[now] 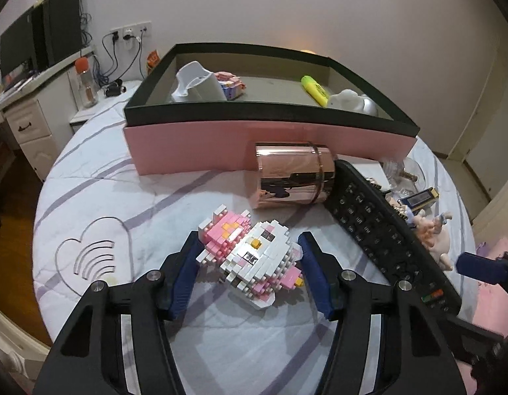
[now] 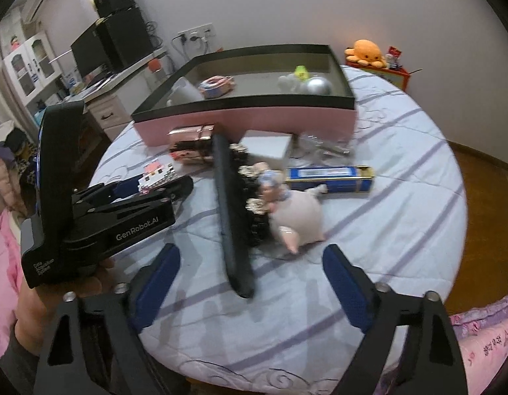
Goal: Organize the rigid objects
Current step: 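Grasp the pink-white block figure with the left gripper while the right approaches the black remote, then grasp and lift the black remote with the right gripper while the left holds the block figure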
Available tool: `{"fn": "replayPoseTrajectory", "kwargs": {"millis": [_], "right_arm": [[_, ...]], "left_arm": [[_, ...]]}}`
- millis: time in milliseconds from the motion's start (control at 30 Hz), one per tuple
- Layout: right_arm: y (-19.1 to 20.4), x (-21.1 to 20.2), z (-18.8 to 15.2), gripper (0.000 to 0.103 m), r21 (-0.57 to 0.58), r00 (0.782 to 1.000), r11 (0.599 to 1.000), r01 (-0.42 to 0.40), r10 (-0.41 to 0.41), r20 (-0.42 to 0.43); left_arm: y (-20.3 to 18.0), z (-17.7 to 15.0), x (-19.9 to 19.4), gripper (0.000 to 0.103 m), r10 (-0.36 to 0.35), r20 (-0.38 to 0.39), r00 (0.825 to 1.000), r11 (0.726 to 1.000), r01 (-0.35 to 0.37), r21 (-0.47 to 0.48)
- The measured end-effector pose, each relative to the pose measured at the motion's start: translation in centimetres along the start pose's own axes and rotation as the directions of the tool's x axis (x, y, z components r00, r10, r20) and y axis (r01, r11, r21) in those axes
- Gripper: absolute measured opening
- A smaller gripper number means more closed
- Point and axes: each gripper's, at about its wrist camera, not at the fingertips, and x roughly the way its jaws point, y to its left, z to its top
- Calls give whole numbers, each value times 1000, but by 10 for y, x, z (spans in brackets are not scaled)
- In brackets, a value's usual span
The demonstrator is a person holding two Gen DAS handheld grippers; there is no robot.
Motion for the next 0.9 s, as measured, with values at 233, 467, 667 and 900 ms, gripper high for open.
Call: {"fn": "replayPoseTrajectory", "kwargs": {"millis": [233,467,667,900], "right_arm": [[2,7,6,68,1,1000,1000,7,-7,-13],[6,2,2,51,-23,999,1000,-7,6,-41],[16,-5,-2,49,-32,998,999,-38,37,-43],[15,15,2,32,-16,997,999,-50,49,-56]], "left_arm": [[7,3,2,60,-2,3,1000,1000,2,-2],[8,3,3,60,-6,2,1000,1000,6,6],[8,4,3,60,-10,1,1000,1000,10,11],[5,5,5,60,-4,1,1000,1000,4,17]]}}
